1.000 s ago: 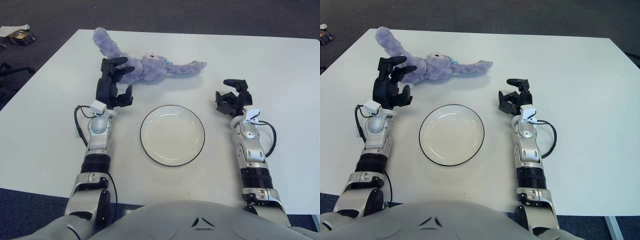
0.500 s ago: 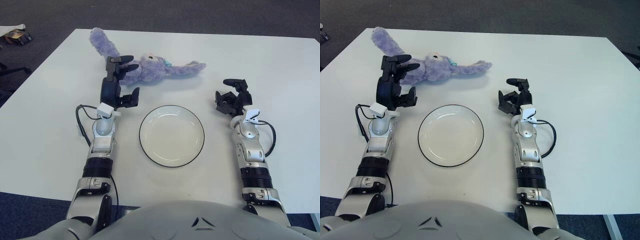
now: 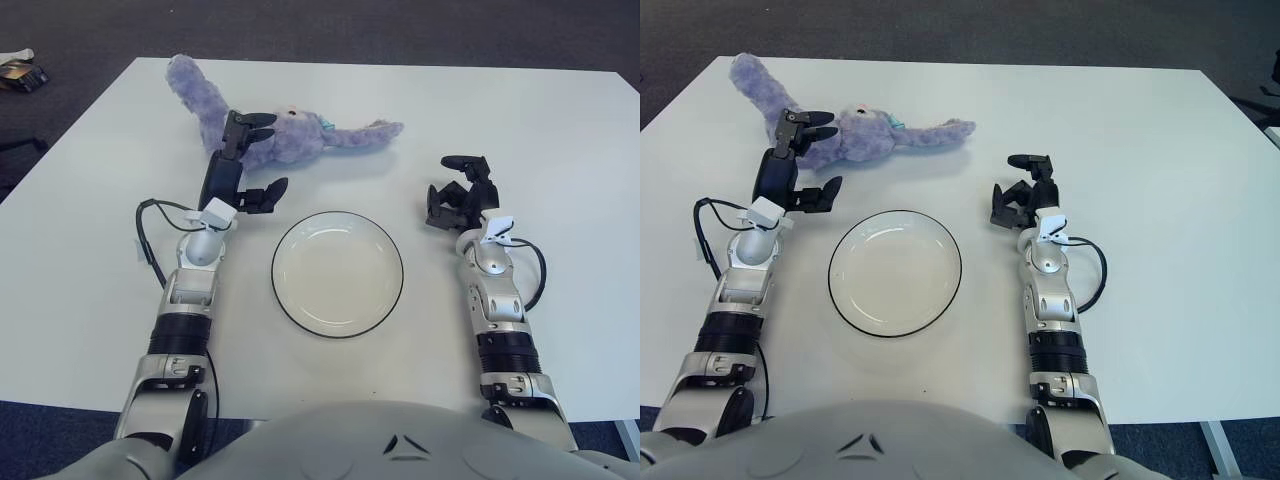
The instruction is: Put the doll into the plate.
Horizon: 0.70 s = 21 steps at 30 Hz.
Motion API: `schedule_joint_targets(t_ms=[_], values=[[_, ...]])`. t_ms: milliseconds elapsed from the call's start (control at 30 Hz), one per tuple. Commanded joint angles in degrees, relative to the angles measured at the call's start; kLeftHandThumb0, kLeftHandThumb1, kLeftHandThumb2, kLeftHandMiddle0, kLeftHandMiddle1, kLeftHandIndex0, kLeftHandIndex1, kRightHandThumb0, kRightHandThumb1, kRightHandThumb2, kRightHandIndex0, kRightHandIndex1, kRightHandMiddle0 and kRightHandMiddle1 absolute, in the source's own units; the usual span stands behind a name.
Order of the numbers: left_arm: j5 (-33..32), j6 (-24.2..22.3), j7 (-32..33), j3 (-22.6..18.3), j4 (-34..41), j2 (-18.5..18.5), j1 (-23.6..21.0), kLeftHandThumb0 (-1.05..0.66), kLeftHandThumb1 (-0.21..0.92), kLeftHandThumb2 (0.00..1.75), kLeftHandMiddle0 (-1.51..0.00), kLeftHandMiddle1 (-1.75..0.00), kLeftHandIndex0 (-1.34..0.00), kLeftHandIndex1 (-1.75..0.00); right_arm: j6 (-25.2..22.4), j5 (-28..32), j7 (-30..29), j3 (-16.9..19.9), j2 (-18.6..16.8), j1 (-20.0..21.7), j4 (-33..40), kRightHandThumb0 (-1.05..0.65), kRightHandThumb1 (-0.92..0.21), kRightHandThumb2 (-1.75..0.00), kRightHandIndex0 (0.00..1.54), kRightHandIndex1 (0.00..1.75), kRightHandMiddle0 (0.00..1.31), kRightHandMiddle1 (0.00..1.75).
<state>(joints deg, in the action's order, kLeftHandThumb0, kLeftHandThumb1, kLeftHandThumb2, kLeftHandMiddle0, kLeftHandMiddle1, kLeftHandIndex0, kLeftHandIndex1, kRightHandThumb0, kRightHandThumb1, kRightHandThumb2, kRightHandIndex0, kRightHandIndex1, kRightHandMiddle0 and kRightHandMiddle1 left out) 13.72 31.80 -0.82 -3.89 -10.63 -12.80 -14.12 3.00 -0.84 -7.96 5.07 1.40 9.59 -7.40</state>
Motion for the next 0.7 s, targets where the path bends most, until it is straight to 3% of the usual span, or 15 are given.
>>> schedule_joint_targets(t_ms=[0, 133, 233, 333, 667], values=[[0.8, -0.3, 0.1, 0.3, 0.1, -1.6, -1.8, -0.58, 0.48, 0.87, -0.24, -0.73, 0.00, -1.06, -1.2, 0.7, -0.4, 0.1, -1.6, -1.3, -2.4, 0.57, -0.07, -1.61, 0.81, 1.75, 0.14, 1.38], [6.1, -1.2, 3.1, 0.6, -0.8, -3.3, -4.5, -0.58, 0.45, 0.88, -0.23, -0.72, 0.00, -1.06, -0.8, 0.4, -0.5, 0.0, -1.5, -1.0, -3.0, 0.58, -0.06, -1.63, 0.82, 1.75, 0.14, 1.38], [10.7, -3.2, 4.9, 1.2, -0.7, -4.9, -7.0, -0.62, 0.44, 0.88, -0.23, -0.72, 0.00, -1.06, -0.5, 0.0, -0.7, -0.2, -1.5, -0.8, -3.5, -0.13, -0.33, -1.23, 1.11, 1.75, 0.15, 1.39], [13.3, -4.4, 6.1, 1.7, -0.4, -5.8, -8.0, -0.66, 0.45, 0.86, -0.24, -0.74, 0.00, -1.05, -0.3, -0.2, -0.9, -0.3, -1.4, -0.7, -3.8, -0.36, -0.43, -1.07, 1.21, 1.75, 0.16, 1.39], [22.7, -8.2, 11.1, 3.6, 1.0, -9.7, -9.2, -0.68, 0.45, 0.82, -0.25, -0.90, 0.00, -0.93, -0.1, -0.3, -1.0, -0.5, -1.5, -0.6, -4.2, -0.46, -0.49, -1.00, 1.27, 1.75, 0.16, 1.38]])
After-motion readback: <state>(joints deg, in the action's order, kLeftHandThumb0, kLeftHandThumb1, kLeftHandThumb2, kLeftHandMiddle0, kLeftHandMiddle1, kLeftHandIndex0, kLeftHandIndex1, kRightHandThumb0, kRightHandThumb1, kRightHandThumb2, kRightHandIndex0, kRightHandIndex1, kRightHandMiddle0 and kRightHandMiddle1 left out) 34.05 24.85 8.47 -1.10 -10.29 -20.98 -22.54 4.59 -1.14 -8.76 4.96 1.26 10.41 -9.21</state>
